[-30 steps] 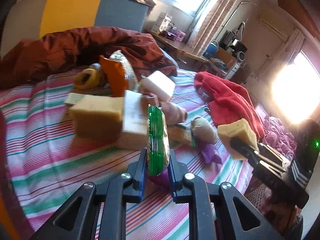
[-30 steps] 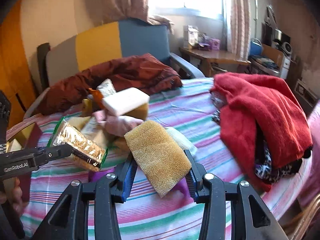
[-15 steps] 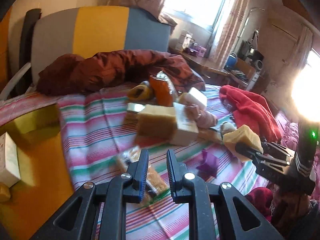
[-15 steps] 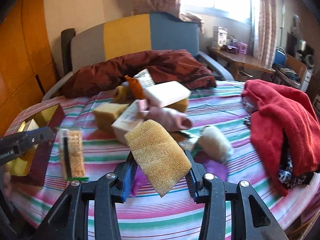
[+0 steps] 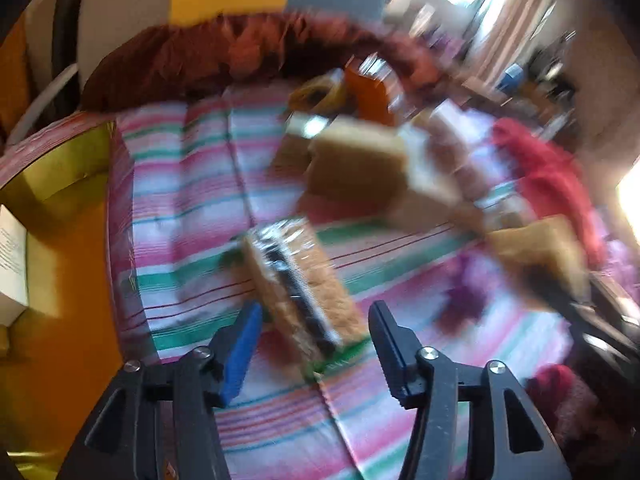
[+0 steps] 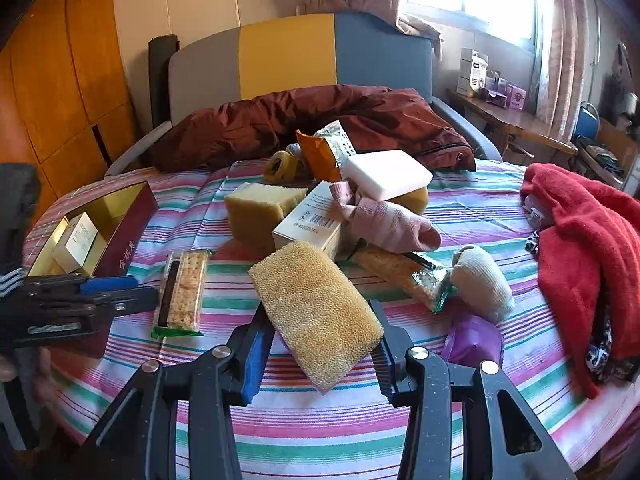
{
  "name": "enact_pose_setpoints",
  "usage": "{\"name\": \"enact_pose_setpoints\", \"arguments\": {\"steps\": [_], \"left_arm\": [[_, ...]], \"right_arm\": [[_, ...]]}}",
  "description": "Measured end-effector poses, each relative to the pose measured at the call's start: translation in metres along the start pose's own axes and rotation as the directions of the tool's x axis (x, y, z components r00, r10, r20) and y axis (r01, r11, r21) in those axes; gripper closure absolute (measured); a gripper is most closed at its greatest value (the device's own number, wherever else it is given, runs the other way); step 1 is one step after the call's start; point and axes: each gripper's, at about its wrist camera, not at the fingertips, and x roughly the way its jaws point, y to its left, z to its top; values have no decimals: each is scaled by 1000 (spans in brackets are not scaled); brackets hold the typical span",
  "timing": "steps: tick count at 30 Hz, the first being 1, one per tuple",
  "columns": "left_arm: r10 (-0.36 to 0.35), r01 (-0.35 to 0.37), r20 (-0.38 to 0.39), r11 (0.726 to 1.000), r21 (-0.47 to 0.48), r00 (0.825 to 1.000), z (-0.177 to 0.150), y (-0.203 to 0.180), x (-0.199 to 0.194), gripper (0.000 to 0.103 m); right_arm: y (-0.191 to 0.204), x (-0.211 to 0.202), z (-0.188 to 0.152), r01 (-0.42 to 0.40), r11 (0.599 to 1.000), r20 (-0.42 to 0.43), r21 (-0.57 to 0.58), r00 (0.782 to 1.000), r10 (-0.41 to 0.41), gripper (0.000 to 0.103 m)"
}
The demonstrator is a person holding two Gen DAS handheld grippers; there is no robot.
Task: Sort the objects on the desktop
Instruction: 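Carry the sponge and cracker packet to the gold tray and release them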
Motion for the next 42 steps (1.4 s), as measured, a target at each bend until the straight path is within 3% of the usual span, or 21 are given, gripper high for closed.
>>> {"name": "enact_pose_setpoints", "arguments": {"steps": [5, 10, 14, 19, 23, 30, 36, 42], "left_arm": [[50, -53, -62, 998, -42, 997, 14, -6, 30, 43], [123, -125, 24, 985, 115, 992, 8, -27, 36, 52], [70, -78, 65, 990, 118, 995, -5, -23, 18, 54], [58, -81, 186, 990, 117, 981, -19, -9, -37, 54], [89, -117, 285, 989, 85, 955, -16, 16, -79, 54], [203, -212, 374, 977, -19, 905, -25, 58, -131, 54], [313, -285, 397, 950, -130, 863, -43, 104, -162, 54], [393, -323, 388, 917, -235, 834, -63, 147, -181, 54]], "right_arm": [[-3, -5, 2, -24, 1000, 20, 7, 1000, 24, 56], [-2, 0, 3, -31, 999, 10, -8, 999, 31, 55], [4, 4, 0, -36, 999, -12, -41, 999, 35, 57], [10, 2, 0, -69, 997, -12, -27, 998, 68, 57], [21, -2, 2, -106, 994, -5, -10, 994, 106, 57], [75, -6, 14, -217, 975, 3, -47, 976, 217, 57], [133, -6, 30, -326, 941, 3, -95, 945, 328, 57], [189, 3, 39, -394, 907, -27, -147, 919, 394, 57]]}}
